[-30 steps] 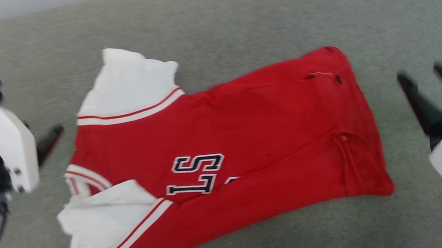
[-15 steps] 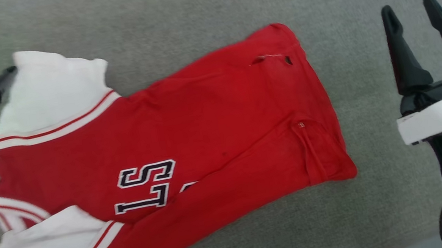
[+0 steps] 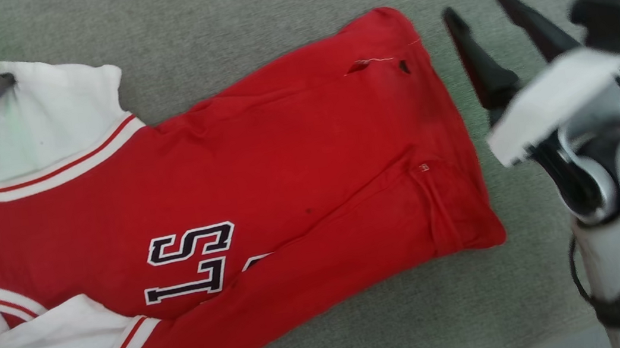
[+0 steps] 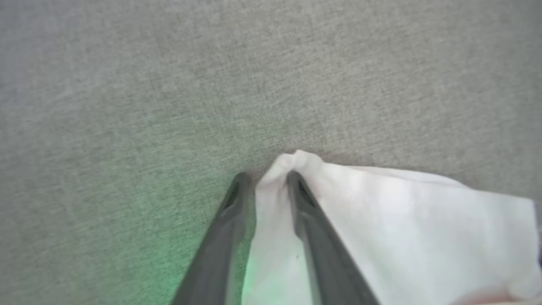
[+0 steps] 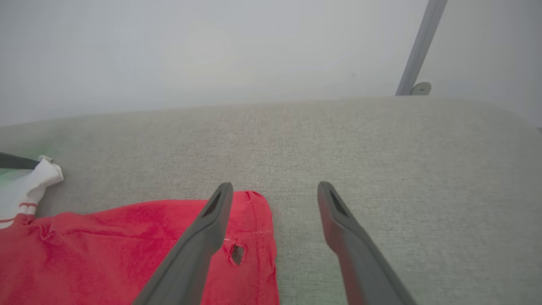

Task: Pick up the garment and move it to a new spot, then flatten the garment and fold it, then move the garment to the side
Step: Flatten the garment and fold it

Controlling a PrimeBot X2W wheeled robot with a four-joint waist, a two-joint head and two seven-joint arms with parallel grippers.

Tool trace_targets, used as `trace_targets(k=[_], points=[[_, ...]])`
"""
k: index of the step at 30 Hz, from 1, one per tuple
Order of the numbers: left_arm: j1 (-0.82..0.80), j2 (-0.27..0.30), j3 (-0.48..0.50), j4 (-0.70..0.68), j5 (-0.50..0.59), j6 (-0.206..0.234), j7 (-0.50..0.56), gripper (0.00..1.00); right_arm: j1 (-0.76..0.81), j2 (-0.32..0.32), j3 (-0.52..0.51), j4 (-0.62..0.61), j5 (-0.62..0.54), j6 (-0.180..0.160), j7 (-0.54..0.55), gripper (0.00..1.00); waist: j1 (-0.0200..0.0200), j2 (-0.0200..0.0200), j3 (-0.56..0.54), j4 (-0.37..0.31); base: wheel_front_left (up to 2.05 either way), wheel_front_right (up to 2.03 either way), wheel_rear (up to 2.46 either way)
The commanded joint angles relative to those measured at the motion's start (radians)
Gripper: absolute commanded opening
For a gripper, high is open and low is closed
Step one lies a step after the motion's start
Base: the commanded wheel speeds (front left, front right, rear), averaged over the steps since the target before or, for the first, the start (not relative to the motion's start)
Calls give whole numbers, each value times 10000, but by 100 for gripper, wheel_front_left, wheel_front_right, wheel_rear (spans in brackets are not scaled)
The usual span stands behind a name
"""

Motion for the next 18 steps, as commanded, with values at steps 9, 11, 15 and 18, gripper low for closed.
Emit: trace_targets(k=[9,11,15,18], points=[[-178,-1218,-411,728,204,-434,88,0,-2355,-872,1620,3035,433,1,2413,100,0,0,177,608,0,0,0],[-283,-1371,-431,893,233,-546,29,0,-2676,-964,2069,3634,662,2,3164,100,0,0,165,702,0,0,0],[-486,-1668,-419,1185,244,-793,-250,0,-3123,-1260,2861,4483,1167,2,4400,100,0,0,144,882,0,0,0],[-557,-1884,-417,1425,224,-945,-428,0,-3421,-1551,3325,4755,1487,9,4724,0,0,0,61,1016,0,0,0]])
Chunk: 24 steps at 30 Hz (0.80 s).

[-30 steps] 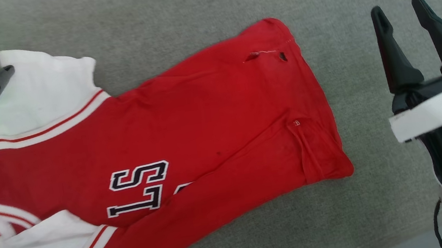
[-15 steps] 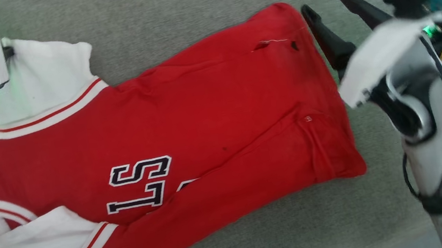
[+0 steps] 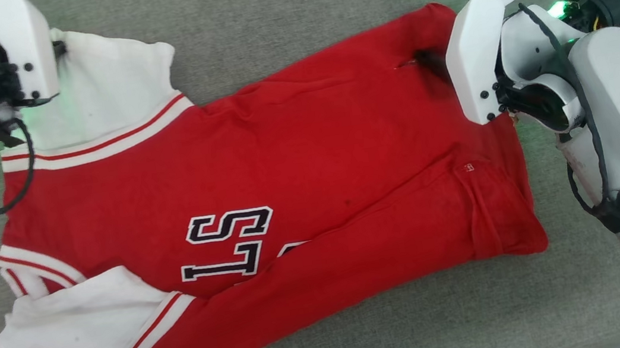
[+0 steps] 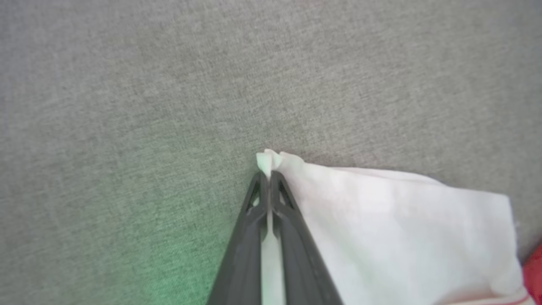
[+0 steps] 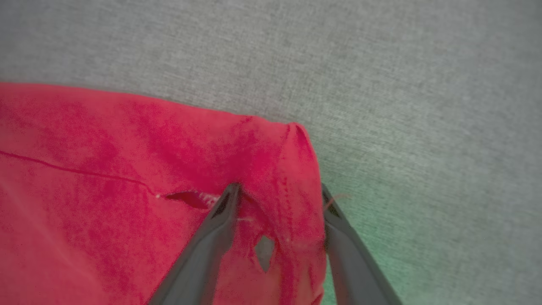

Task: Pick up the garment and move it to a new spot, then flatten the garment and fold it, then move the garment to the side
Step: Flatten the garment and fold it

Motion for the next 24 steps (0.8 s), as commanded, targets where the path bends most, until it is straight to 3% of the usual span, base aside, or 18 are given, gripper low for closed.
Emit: trace_targets(k=[1,10,16,24], points=[[228,-311,-172,190,-29,-153,-22,0,149,-73,290,386,198,12,84,0,0,0,-106,126,0,0,0],[182,-662,-171,387,-141,-563,-341,0,517,-828,211,203,639,7,-682,0,0,0,-1125,760,0,0,0],[390,-524,-258,24,-260,-702,-125,0,1199,-1348,-90,-300,786,7,-977,0,0,0,-1820,1122,0,0,0],[1305,390,-341,-2008,-496,-337,384,0,2593,-2051,-834,-1649,739,7,-1448,0,0,0,-2833,1655,0,0,0]])
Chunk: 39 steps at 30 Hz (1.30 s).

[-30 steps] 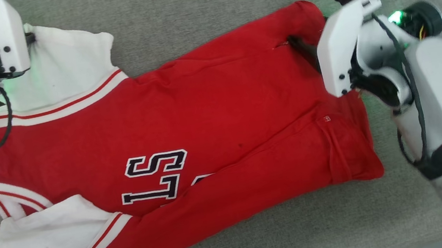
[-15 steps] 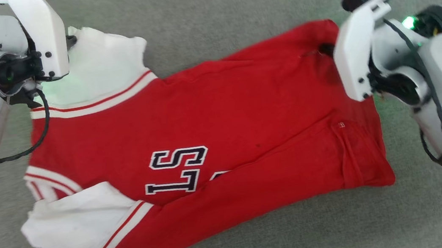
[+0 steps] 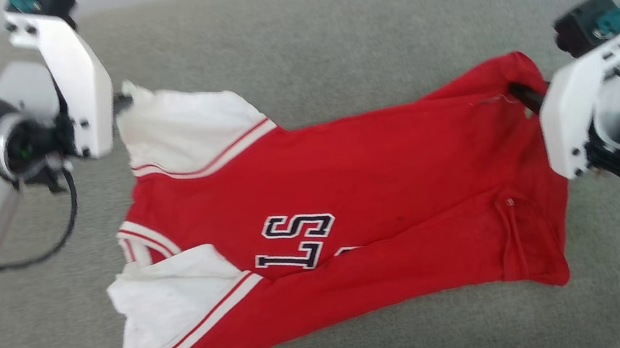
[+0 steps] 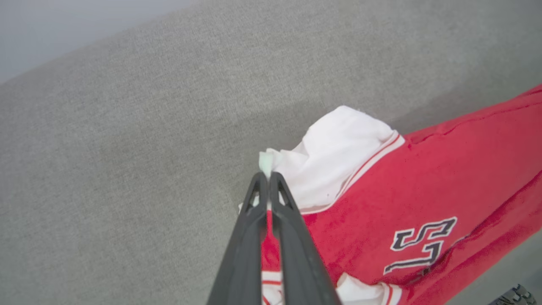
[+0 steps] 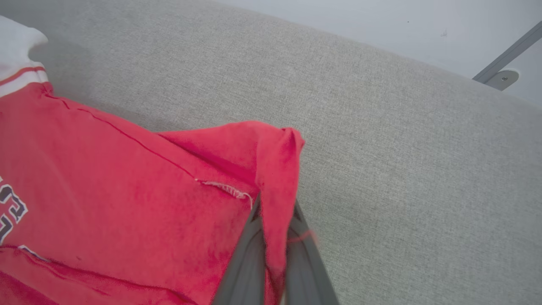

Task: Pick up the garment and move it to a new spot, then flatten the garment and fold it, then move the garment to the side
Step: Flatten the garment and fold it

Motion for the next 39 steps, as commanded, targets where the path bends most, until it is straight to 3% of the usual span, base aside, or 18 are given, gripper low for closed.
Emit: trace_targets(k=[1,8,15,19,23,24,26,27,28,29,30,32,33,39], points=[[345,215,-30,-426,-68,171,91,0,303,-103,-118,-239,-22,-3,-55,0,0,0,-318,270,0,0,0],[1789,1667,-135,-4085,-404,1487,516,0,1762,-421,-952,-1670,-127,-3,163,0,0,0,-663,587,0,0,0],[3510,3086,-371,-7677,-676,3180,584,0,3439,-407,-1799,-2895,-105,-3,573,0,0,0,-688,753,0,0,0],[4422,3466,-594,-8542,-860,3789,340,0,4300,-214,-2158,-3174,-82,-3,890,0,0,0,-616,796,0,0,0],[5008,3365,-774,-8164,-1040,3921,84,0,4673,57,-2145,-2868,-164,-3,1056,0,0,0,-555,783,0,0,0],[5124,3266,-794,-7890,-1074,3974,30,0,4688,140,-2088,-2748,-166,-3,1080,9,0,0,-544,781,0,0,0],[5226,3065,-858,-7472,-1011,3751,-132,0,4570,216,-1998,-2454,-248,-3,968,58,0,0,-528,748,0,0,0],[5226,3065,-858,-7472,-1011,3751,-132,0,4570,216,-1998,-2454,-248,-3,968,58,0,0,-528,748,0,0,0],[5344,2859,-775,-6966,-1154,3673,-362,0,4438,238,-1843,-2232,-289,-3,882,100,0,0,-536,733,0,0,0],[5355,2809,-768,-6772,-1092,3611,-507,15,4371,265,-1800,-2178,-267,-3,855,100,0,0,-554,723,0,0,0],[5331,2745,-709,-6633,-1006,3540,-698,45,4356,281,-1789,-2146,-251,-3,842,100,0,0,-585,714,0,0,0],[5429,2647,-597,-6444,-1018,3423,-1082,94,4405,222,-1778,-2197,-216,-3,906,100,0,0,-681,702,0,0,0],[5477,2658,-547,-6392,-950,3373,-1288,100,4423,184,-1808,-2278,-187,-3,892,100,0,0,-740,697,0,0,0],[5799,2788,-86,-6489,-771,3179,-2713,100,4829,223,-2207,-2906,-38,-3,1150,100,0,0,-1036,682,0,0,0]])
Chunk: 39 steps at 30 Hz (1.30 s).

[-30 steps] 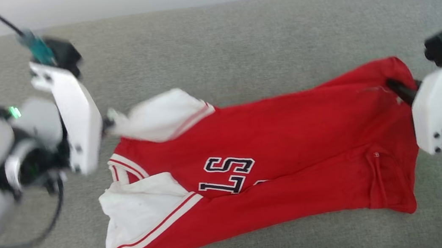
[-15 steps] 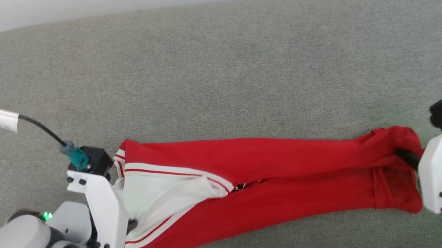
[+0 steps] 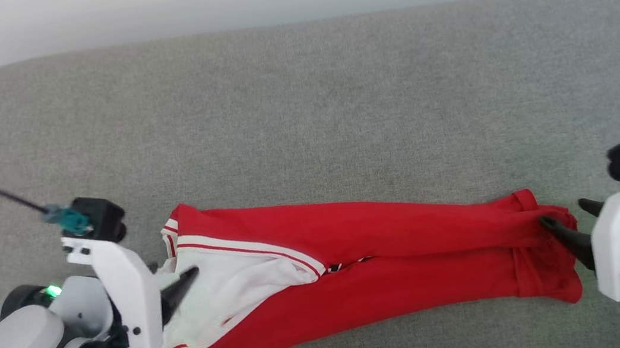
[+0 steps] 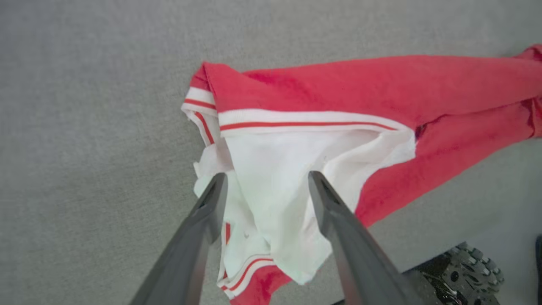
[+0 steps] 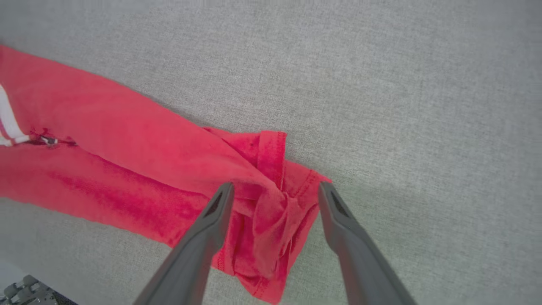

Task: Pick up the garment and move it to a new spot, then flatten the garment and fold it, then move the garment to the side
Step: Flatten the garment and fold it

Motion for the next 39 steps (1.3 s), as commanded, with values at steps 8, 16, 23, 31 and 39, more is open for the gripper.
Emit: trace_targets(k=[8,16,23,31,39], points=[[807,207,698,-298,929,-120,-3022,100,514,595,-1314,-254,-216,-1,509,100,0,0,-186,185,0,0,0],[1793,52,1256,-52,1661,139,-6136,100,231,838,-1609,1041,-94,-1,547,100,0,0,-53,605,0,0,0],[2761,-532,2118,296,1932,267,-7021,100,-301,700,-1217,2793,16,-1,451,100,0,0,166,1024,0,0,0],[4144,-2020,4246,427,3353,-183,-7054,100,-740,1127,444,4571,825,37,1143,43,0,0,313,1411,0,0,0],[5674,-3584,6608,266,5161,-963,-7050,100,-1146,236,388,3963,2308,30,1609,0,0,0,109,1516,0,0,0]])
